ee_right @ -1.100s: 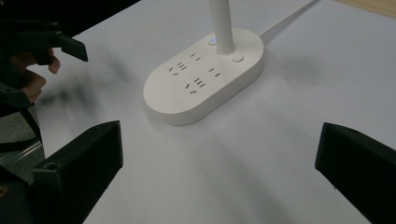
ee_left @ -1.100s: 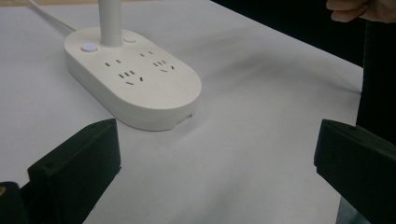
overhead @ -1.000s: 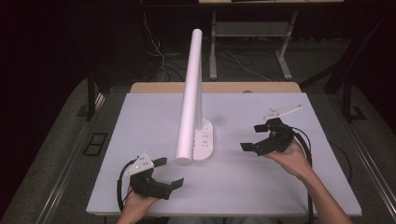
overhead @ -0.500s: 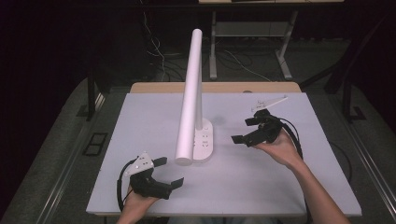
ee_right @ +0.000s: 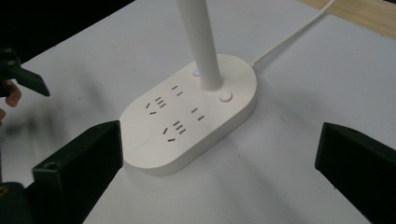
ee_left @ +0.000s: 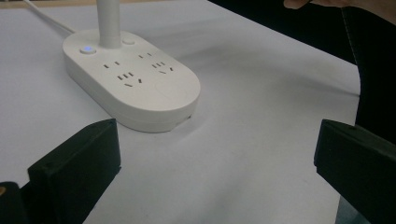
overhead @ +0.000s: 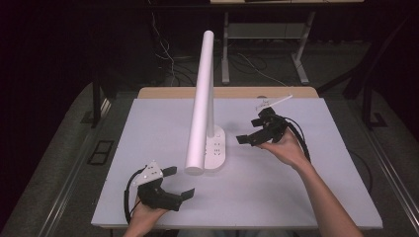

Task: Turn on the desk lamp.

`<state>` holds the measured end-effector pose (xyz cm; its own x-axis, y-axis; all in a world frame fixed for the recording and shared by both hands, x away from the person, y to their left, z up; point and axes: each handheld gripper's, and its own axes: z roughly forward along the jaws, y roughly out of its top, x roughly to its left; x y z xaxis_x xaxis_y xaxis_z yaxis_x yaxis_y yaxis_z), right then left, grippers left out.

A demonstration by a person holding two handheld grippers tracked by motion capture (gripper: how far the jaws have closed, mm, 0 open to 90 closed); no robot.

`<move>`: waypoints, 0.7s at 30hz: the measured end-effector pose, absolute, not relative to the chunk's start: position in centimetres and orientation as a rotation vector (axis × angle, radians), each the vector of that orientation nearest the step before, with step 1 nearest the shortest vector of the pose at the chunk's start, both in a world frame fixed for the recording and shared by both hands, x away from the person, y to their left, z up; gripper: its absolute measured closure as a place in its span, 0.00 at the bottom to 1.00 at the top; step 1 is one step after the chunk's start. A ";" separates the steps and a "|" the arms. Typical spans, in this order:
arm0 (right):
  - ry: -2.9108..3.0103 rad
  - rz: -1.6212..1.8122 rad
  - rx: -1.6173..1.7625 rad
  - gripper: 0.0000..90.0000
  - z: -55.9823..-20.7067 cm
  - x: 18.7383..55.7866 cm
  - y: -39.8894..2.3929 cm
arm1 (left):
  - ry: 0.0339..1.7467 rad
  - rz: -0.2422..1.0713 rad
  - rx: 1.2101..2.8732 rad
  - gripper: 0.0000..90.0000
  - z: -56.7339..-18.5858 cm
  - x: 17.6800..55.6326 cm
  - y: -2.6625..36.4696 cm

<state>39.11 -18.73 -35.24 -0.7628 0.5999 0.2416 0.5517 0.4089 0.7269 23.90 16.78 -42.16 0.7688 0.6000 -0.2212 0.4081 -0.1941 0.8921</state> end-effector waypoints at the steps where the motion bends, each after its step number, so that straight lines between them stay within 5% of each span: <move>1: 2.587 1.297 1.065 0.01 -35.4 39.3 -18.7 | 0.779 0.210 1.821 0.00 -42.2 23.9 16.8; 19: 2.571 1.275 1.113 0.01 -35.8 42.3 -16.7 | 0.774 0.201 1.817 0.00 -42.2 23.8 16.7; 21: 2.571 1.273 1.090 0.07 -35.7 42.7 -16.2 | 0.770 0.202 1.820 0.00 -42.2 23.9 16.8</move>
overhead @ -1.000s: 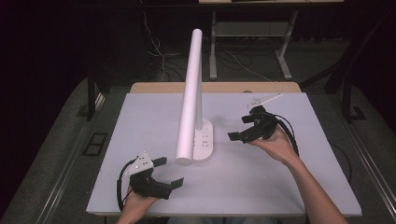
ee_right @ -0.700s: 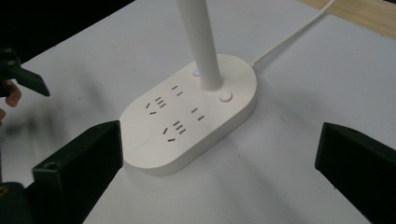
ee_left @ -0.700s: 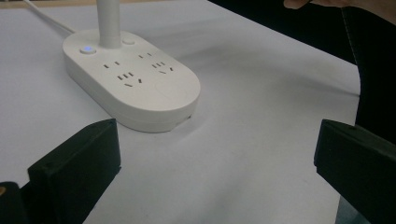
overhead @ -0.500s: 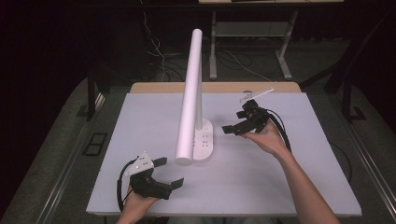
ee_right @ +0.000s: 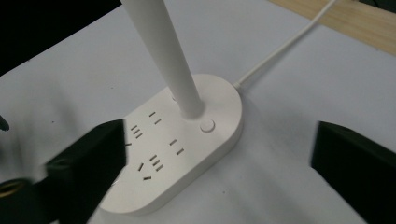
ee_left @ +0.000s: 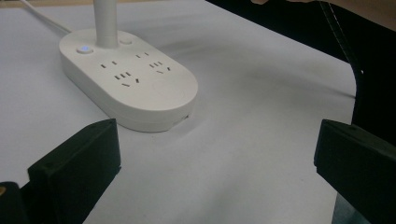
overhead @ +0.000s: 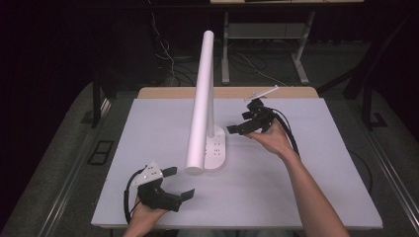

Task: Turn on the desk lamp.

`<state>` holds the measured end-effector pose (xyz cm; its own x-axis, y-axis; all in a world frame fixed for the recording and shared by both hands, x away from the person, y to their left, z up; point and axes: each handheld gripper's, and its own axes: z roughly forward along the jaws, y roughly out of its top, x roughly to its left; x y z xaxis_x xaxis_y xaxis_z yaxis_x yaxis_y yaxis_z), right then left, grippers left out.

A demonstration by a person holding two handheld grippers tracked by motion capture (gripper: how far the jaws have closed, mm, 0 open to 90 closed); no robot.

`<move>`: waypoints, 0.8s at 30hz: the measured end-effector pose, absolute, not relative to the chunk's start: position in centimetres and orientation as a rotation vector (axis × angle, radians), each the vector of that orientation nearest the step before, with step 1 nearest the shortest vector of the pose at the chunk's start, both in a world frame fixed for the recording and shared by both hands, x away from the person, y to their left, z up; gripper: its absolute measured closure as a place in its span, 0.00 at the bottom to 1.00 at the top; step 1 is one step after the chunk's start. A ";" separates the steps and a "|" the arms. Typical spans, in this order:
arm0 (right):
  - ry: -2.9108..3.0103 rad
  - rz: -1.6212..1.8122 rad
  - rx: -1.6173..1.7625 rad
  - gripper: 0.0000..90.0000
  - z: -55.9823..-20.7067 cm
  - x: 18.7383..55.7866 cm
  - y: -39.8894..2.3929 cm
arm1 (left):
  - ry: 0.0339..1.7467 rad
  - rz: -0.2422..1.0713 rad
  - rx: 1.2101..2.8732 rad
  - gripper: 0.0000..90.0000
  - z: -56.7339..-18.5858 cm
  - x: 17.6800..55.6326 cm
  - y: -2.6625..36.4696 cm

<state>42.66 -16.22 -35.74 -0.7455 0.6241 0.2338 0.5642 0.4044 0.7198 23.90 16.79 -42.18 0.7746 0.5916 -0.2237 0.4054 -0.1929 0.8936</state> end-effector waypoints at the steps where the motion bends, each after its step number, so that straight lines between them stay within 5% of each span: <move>1: 2.571 1.273 1.090 0.07 -35.7 42.7 -16.2 | 0.770 0.201 1.820 0.00 -42.2 23.9 16.8; 6: 2.562 1.257 1.084 0.18 -35.9 43.3 -15.3 | 0.772 0.207 1.818 0.00 -42.2 23.9 16.9; 12: 2.605 1.305 1.063 0.47 -36.9 44.3 -14.8 | 0.779 0.210 1.807 0.00 -42.1 23.9 17.1; 24: 2.620 1.365 1.083 0.80 -38.3 45.1 -14.2 | 0.786 0.212 1.800 0.00 -42.1 23.9 17.4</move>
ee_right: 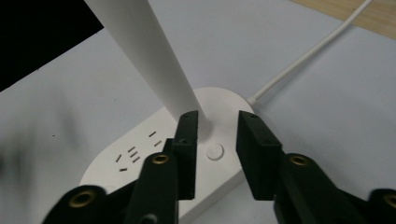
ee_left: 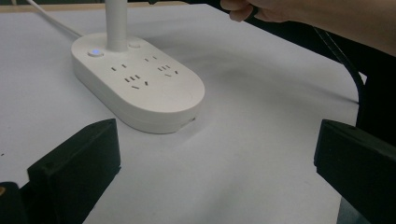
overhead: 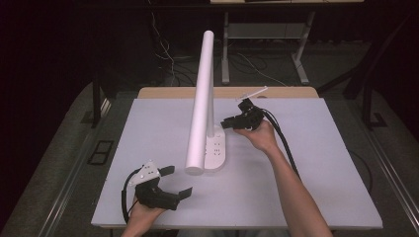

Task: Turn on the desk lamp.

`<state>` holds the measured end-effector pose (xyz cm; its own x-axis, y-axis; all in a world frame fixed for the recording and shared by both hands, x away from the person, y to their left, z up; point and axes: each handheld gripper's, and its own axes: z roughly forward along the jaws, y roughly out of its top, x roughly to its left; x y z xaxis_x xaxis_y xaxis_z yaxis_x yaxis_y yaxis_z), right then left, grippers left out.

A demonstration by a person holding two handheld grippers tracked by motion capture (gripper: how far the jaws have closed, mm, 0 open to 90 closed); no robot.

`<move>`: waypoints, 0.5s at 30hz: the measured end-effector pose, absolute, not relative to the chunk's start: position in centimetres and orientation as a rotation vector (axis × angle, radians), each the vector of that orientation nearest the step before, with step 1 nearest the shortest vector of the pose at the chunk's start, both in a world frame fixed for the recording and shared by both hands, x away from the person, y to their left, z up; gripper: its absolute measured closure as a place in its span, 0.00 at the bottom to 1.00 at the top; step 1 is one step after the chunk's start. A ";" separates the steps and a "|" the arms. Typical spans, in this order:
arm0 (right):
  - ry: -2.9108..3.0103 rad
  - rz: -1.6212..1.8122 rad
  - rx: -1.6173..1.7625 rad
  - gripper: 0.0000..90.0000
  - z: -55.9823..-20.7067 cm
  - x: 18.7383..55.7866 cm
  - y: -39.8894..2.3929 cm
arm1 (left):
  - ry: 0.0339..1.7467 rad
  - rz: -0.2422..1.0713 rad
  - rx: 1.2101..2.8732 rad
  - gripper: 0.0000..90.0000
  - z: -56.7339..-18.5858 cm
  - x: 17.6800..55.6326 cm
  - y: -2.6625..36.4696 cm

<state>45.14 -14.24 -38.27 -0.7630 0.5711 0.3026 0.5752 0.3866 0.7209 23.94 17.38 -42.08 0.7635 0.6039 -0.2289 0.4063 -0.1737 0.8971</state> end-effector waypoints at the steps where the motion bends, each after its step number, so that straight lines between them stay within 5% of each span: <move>1: -2.606 -1.364 -1.077 0.83 -38.4 45.2 -14.2 | 0.787 0.213 1.800 0.00 -42.1 23.9 17.4; 15: -2.587 -1.338 -1.083 1.00 -40.4 45.9 -12.8 | 0.793 0.220 1.802 0.00 -42.1 24.0 17.7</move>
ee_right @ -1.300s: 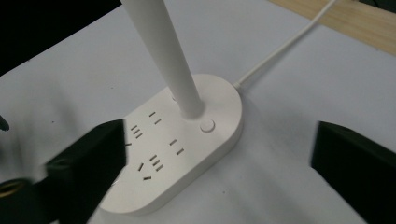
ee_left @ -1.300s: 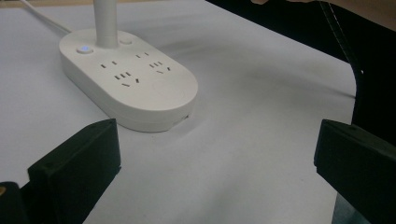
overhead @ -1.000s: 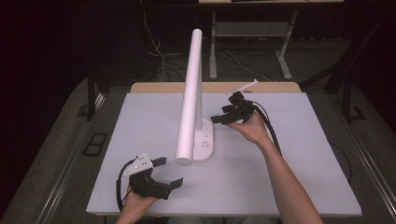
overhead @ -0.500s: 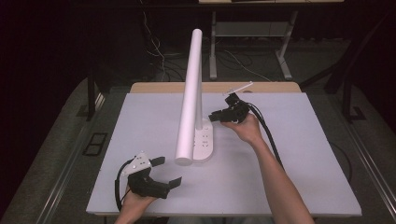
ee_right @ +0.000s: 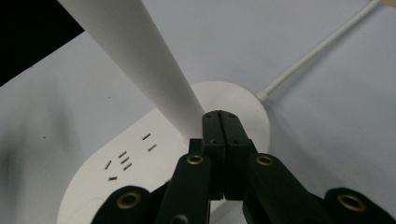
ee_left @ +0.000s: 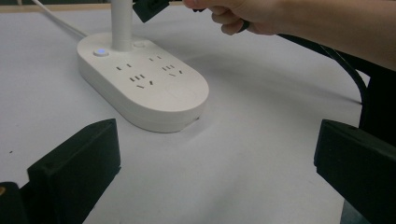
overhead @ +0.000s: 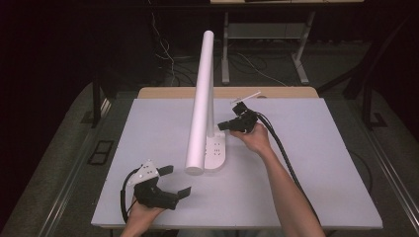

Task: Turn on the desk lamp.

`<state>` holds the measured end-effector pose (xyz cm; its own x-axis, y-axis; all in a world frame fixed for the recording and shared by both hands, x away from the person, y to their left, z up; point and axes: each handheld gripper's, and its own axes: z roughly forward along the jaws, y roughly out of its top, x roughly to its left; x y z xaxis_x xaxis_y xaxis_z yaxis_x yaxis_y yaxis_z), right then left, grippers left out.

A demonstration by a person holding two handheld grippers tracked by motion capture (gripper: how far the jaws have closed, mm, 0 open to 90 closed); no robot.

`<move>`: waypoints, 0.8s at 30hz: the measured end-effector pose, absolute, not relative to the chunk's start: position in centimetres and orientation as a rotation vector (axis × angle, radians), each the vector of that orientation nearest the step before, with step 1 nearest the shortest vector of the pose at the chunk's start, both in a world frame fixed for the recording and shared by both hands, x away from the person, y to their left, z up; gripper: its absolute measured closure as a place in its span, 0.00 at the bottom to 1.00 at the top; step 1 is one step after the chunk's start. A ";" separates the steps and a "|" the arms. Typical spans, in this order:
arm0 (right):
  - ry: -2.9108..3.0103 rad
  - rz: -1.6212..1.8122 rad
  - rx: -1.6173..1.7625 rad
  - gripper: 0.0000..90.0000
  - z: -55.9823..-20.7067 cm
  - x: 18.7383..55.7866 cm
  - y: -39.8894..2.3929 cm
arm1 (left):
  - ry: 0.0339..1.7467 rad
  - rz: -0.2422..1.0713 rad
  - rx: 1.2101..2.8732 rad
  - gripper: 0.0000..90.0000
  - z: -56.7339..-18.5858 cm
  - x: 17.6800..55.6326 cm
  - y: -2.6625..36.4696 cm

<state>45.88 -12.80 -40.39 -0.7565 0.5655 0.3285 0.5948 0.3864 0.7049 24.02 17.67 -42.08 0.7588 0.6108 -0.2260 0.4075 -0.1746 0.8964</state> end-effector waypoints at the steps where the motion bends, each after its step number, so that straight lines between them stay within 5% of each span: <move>1: -2.582 -1.338 -1.084 1.00 -40.6 45.9 -12.7 | 0.794 0.219 1.801 0.00 -42.1 24.0 17.7; 24: -2.579 -1.278 -1.086 1.00 -42.6 46.0 -11.8 | 0.794 0.223 1.795 0.00 -42.0 24.1 18.0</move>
<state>46.02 -11.80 -42.64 -0.7489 0.5644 0.3473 0.6182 0.4064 0.6728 24.05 18.00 -42.03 0.7571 0.6128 -0.2265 0.4052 -0.1684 0.8986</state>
